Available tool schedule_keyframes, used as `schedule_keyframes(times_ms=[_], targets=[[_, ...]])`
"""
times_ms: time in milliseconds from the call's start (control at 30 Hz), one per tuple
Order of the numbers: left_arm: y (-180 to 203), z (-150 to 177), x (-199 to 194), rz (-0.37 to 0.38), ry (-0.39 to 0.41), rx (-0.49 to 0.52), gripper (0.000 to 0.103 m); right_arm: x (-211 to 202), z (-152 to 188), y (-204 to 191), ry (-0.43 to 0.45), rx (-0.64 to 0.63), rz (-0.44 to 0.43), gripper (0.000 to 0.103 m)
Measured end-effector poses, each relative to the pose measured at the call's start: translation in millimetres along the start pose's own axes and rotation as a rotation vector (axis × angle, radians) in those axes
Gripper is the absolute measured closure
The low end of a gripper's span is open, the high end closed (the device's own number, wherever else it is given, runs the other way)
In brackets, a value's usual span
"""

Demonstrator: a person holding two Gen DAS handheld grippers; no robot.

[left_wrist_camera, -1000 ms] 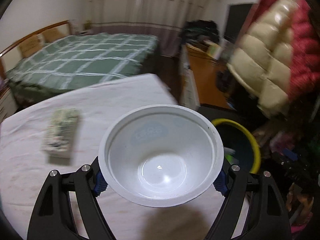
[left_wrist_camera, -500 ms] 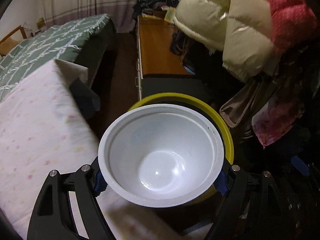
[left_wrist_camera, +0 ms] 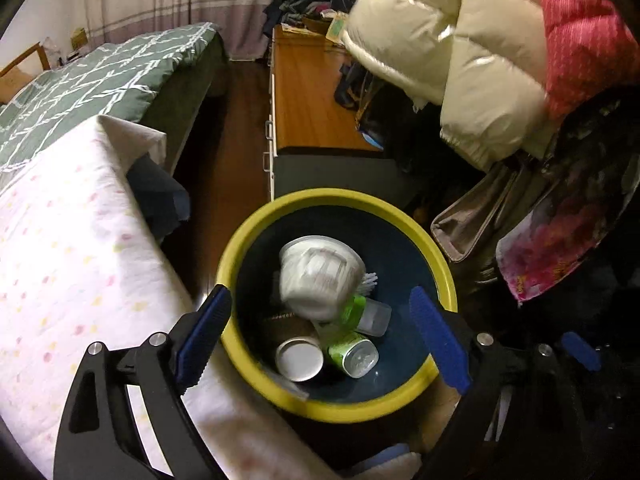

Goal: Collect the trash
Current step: 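Carry the cup over the yellow bin and open the left gripper, then lower the right gripper onto the white tissue and close it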

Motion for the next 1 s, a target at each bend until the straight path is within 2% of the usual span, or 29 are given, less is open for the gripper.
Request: schedule_keyframes(times_ms=[100, 267, 400, 600, 733, 900, 1000], targets=[[-10, -1, -33, 0.015, 0.037, -0.030, 0.013, 0, 1, -6, -0.002, -0.007, -0.013, 0.020], [-43, 17, -96, -0.017, 0.086, -0.076, 0.011, 3, 4, -21, -0.016, -0.029, -0.033, 0.020], [-77, 39, -150, -0.071, 0.133, -0.124, 0.010, 6, 5, -44, -0.028, -0.057, -0.071, 0.020], [-139, 77, -245, -0.210, 0.248, -0.206, 0.008, 8, 4, -98, -0.038, -0.135, -0.154, 0.020], [-184, 112, -310, -0.342, 0.329, -0.280, 0.006, 8, 3, -145, -0.045, -0.200, -0.226, 0.020], [-243, 168, -380, -0.501, 0.399, -0.414, 0.005, 3, 7, -229, -0.063, -0.317, -0.369, 0.020], [-268, 197, -405, -0.571, 0.412, -0.474, 0.005, -1, 14, -292, -0.086, -0.404, -0.469, 0.020]])
Point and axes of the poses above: each gripper's, at about its wrist camera, not at the fingertips, and x roughly the way its jaws point, y to its right, z to its underside, the point moved 5 cm from there along x, roughly the way its jaws point, and after that the axes turned 8 degrees about y, right-handed, at the moved point
